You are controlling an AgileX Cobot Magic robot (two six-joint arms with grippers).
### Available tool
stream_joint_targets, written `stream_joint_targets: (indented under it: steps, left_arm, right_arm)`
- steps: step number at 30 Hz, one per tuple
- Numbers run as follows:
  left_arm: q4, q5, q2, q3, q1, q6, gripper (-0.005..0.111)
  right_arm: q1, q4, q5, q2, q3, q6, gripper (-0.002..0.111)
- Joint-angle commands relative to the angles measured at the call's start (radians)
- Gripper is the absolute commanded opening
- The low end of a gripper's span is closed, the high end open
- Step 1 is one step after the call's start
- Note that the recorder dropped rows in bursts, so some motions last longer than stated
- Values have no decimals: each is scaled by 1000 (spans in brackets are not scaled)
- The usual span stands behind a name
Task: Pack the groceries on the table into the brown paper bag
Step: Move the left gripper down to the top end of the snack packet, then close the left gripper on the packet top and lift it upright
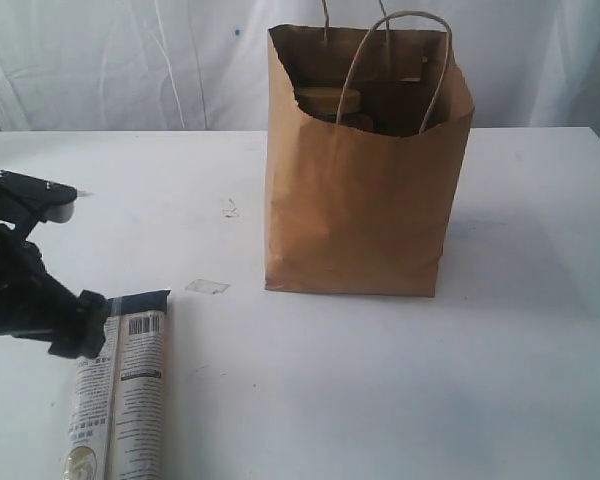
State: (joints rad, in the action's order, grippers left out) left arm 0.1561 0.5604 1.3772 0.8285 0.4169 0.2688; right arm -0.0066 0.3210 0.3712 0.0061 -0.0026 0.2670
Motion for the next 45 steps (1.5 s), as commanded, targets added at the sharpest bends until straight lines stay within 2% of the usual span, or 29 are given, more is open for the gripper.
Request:
stream_joint_targets:
  steps: [1, 6, 11, 26, 42, 43, 45]
  left_arm:
    - [-6, -116, 30, -3, 4, 164, 105]
    - [-43, -218, 131, 1, 4, 262, 105]
    - [-47, -250, 212, 1, 4, 315, 105]
    - [-69, -386, 302, 1, 4, 330, 105]
    - [-66, -334, 393, 58, 4, 330, 104]
    - [-66, -321, 407, 58, 4, 330, 103]
    - [-66, -279, 426, 58, 4, 330, 92]
  right_arm:
    - [-1, 5, -2, -6, 3, 2, 0]
    - [-1, 5, -2, -6, 3, 2, 0]
    - [-1, 5, -2, -6, 3, 2, 0]
    - [-1, 5, -2, -6, 3, -2, 0]
    - [-1, 5, -2, -6, 3, -2, 0]
    - [-1, 5, -2, -6, 3, -2, 0]
    - [-1, 5, -2, -6, 3, -2, 0]
